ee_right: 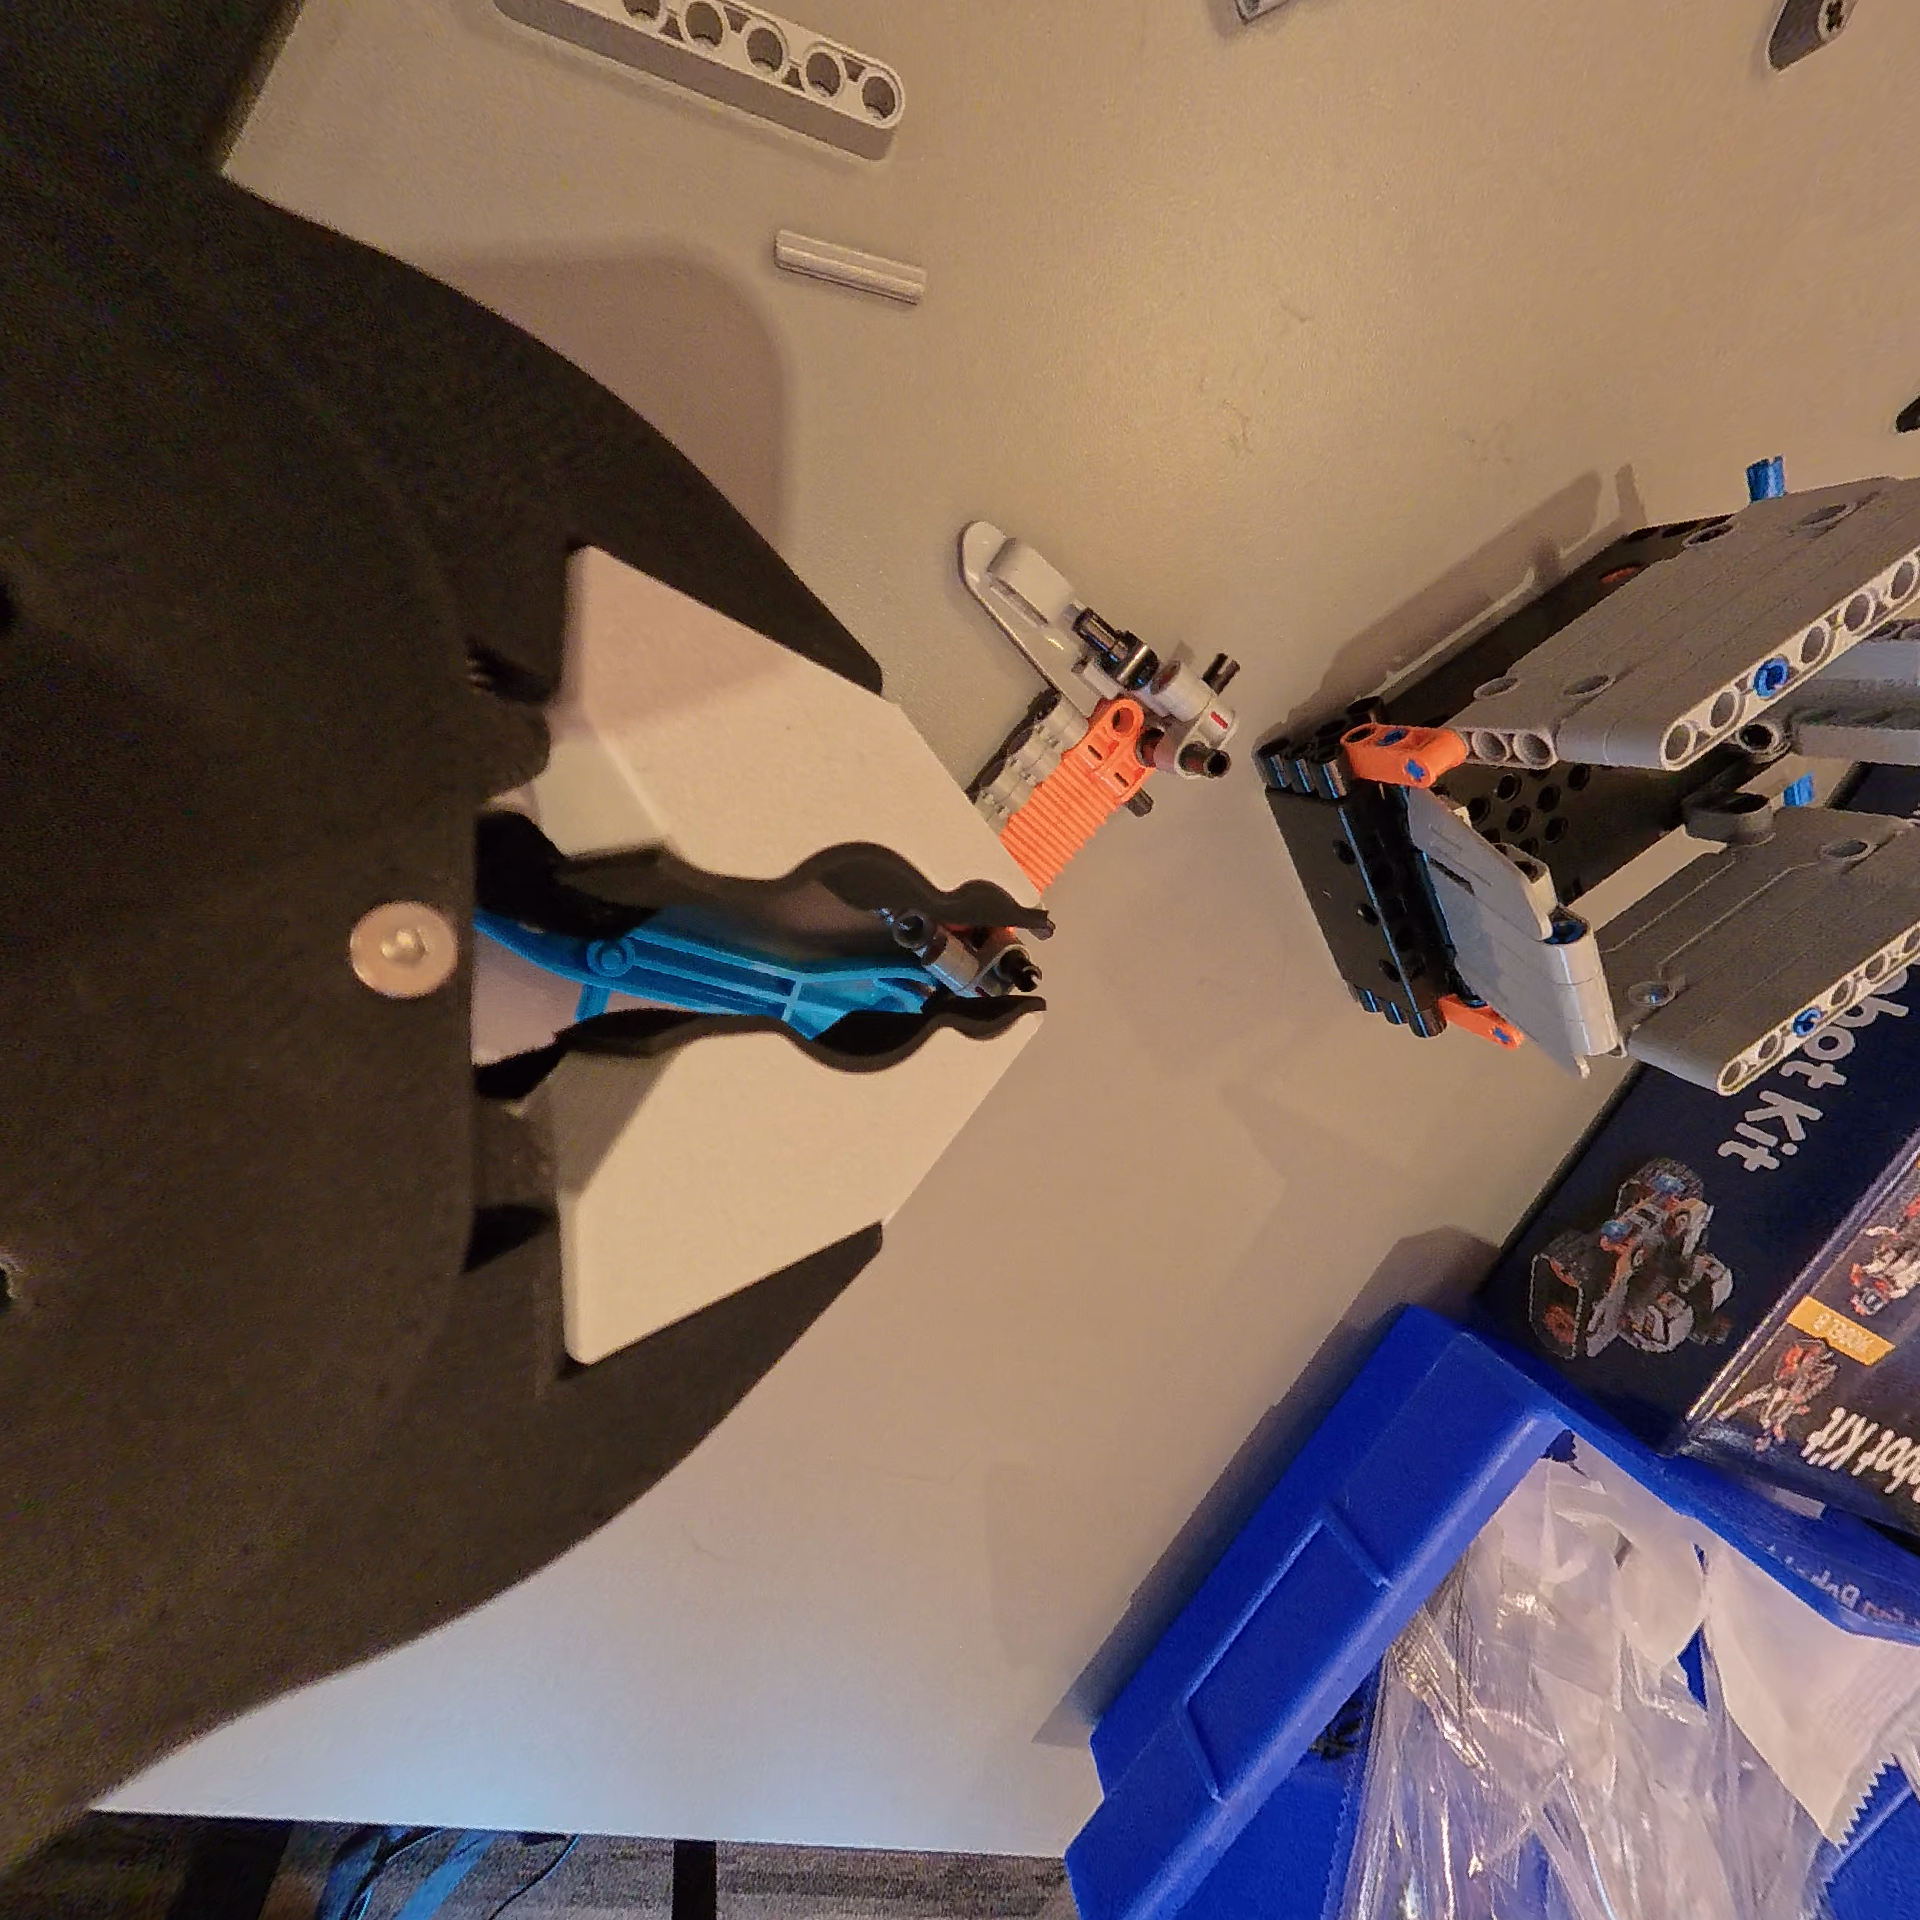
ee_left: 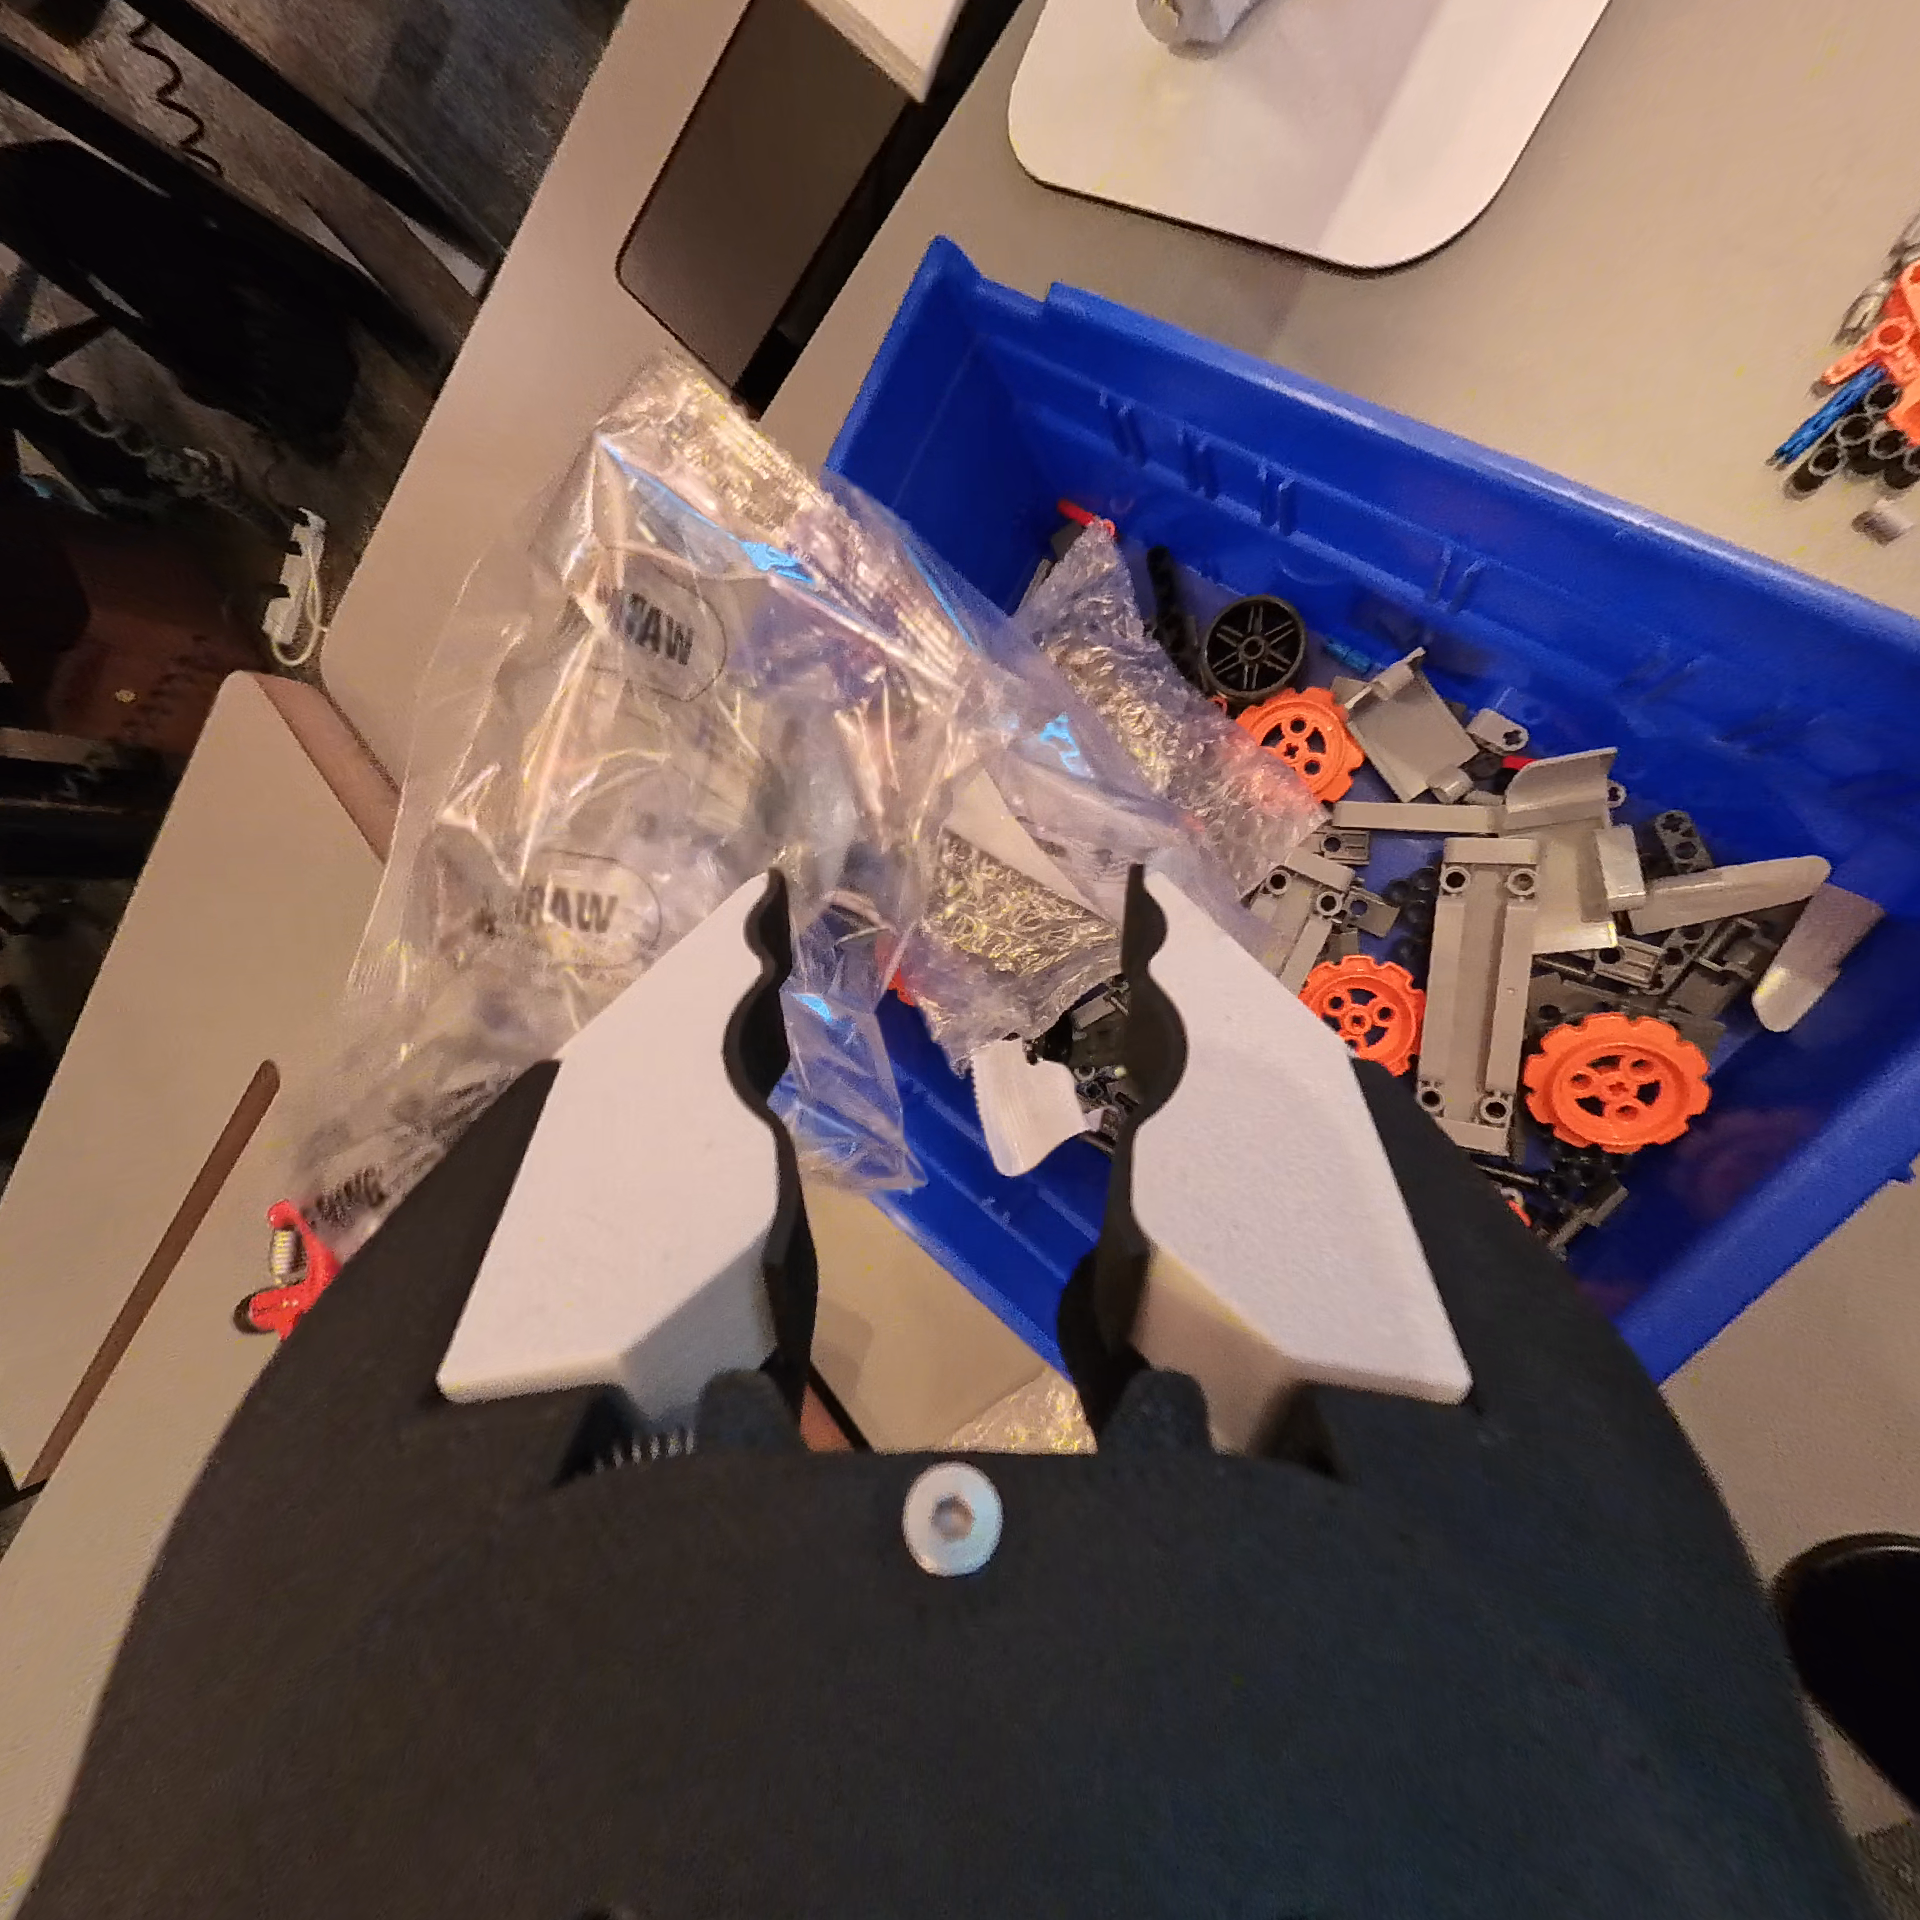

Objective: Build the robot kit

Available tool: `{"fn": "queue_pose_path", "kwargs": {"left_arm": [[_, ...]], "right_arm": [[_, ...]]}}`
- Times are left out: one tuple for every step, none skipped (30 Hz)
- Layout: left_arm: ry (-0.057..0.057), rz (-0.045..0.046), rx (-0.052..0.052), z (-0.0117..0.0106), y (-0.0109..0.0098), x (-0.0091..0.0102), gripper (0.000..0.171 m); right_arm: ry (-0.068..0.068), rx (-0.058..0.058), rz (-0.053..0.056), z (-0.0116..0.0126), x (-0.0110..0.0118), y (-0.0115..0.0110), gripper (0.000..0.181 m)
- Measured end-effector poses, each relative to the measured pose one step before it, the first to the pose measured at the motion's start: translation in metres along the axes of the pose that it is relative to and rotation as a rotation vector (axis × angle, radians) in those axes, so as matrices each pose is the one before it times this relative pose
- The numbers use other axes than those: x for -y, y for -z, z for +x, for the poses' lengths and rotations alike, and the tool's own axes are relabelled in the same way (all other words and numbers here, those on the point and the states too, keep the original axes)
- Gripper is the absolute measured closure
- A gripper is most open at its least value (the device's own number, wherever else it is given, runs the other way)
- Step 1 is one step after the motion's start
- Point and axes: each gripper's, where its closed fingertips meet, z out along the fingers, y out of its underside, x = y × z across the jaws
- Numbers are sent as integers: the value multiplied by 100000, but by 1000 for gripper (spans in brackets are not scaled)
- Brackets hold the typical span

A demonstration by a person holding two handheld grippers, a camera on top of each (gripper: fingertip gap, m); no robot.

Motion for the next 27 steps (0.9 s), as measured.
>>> {"fn": "queue_pose_path", "kwargs": {"left_arm": [[579,713,-410,-13,264,44,109],[922,925,-1734,189,253,72,108],[795,595,-1019,90,234,40,108],[237,-112,-382,50,184,-54,108],[-187,-447,-885,154,138,-102,108],[-206,323,-1977,327,129,29,107],[-124,441,-1125,218,114,76,107],[26,252,125,35,102,76,108],[-228,-401,-1800,370,38,-17,107],[-535,-1085,-1785,384,6,-119,105],[-486,-985,-1802,397,35,-126,103],[64,-969,-3516,615,35,-176,102],[13,-1577,-3348,575,60,-265,99],[-891,-161,2250,-250,217,-33,99],[-229,1777,1785,-209,373,246,102],[791,1918,-2118,314,405,260,102],[612,1292,-404,58,444,151,101],[447,927,509,-84,461,78,102],[937,949,-1951,271,456,48,102],[97,1700,-1598,223,488,162,101],[-1835,3303,986,-72,582,428,102],[-1979,4934,745,-47,644,649,106],[-189,5234,-1376,183,632,708,110],[712,3981,-1095,108,515,570,111],[-140,3197,1154,-181,392,530,113],[-1126,3576,1375,-113,280,713,118],[-1537,3596,1453,-85,135,860,120]], "right_arm": [[44,161,117,-23,21,5,171],[76,164,126,-31,12,5,171],[112,83,64,-24,9,5,170],[132,38,-9,-19,1,-6,170],[84,68,12,-10,-1,6,170],[89,58,26,-15,7,1,170],[109,41,18,-21,-5,3,169],[91,48,12,-7,-1,6,169],[37,71,1,-14,6,-4,169],[53,56,-3,-11,-3,7,169],[159,-20,-13,-13,-4,18,169],[191,-33,-22,-15,1,14,169],[202,-57,-35,-11,-1,15,169],[254,-96,-55,-2,5,6,169],[216,-57,-54,-20,-5,7,169],[154,-12,-30,-8,5,1,169],[105,6,-3,-4,19,-2,169],[96,7,12,-21,8,5,169],[150,-40,43,-7,11,20,169],[128,-48,125,-11,27,27,170],[56,-62,131,2,32,30,170],[1,-95,95,20,19,16,170],[-53,-69,124,16,21,31,170],[-39,-55,158,15,26,29,170],[10,-44,161,10,33,25,170],[41,4,116,-4,25,18,170],[43,18,29,-13,8,1,170]]}}
